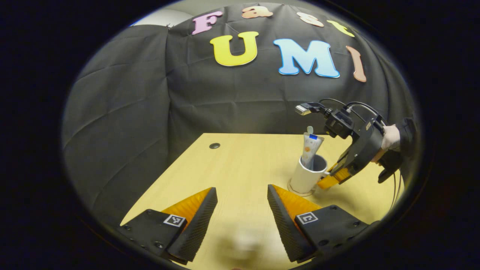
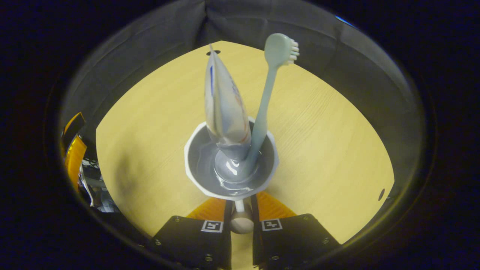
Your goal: Put the toothbrush and toothpaste on the desktop into the cup, then pick up the cup and place it on the coaster on the desktop.
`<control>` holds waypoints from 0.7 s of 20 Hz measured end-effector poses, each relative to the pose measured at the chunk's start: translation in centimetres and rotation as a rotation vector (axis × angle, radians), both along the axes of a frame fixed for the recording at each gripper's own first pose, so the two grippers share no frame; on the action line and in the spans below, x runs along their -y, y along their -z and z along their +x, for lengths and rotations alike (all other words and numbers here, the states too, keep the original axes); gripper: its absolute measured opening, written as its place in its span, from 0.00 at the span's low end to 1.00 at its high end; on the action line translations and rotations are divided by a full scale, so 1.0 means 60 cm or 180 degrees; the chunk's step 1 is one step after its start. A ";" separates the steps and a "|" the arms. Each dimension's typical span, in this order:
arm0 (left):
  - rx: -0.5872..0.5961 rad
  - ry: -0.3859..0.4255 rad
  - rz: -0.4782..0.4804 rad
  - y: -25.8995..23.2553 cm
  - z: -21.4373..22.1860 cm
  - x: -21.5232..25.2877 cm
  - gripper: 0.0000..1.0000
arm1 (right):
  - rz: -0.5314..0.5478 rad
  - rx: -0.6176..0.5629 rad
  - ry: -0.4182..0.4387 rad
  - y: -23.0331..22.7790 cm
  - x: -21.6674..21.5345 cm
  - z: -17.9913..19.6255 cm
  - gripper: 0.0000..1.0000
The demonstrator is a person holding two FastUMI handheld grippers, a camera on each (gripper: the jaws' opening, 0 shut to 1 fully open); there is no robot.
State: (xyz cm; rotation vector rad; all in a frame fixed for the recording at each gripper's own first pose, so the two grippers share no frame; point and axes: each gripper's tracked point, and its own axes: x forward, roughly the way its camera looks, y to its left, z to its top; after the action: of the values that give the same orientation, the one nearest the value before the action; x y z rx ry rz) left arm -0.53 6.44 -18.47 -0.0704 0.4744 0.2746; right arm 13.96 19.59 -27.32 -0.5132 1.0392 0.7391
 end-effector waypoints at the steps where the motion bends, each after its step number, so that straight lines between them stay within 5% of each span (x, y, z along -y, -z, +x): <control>1: 0.0009 0.0030 0.0007 -0.003 0.002 0.003 0.92 | 0.0035 0.0017 0.0004 -0.008 -0.001 -0.002 0.26; 4: 0.0052 0.0141 0.0040 -0.014 0.011 0.017 0.92 | 0.0075 0.0147 -0.0007 -0.025 0.011 -0.009 0.28; 5: 0.0067 0.0180 0.0049 -0.019 0.015 0.022 0.92 | 0.0122 0.0190 0.0023 -0.036 0.014 -0.012 0.20; 6: 0.0088 0.0224 0.0056 -0.023 0.018 0.029 0.90 | 0.0190 0.0220 0.0074 -0.047 0.017 -0.013 0.27; 14: 0.0416 0.0657 0.0031 -0.104 0.079 0.113 0.92 | 0.0895 0.0805 0.0874 -0.177 0.093 -0.053 0.26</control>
State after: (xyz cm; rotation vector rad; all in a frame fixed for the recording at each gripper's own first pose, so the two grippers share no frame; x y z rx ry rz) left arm 4.21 -0.35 -12.25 -0.0292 0.3472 0.0691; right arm 10.81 14.00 -16.68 -0.2081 0.7357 0.5479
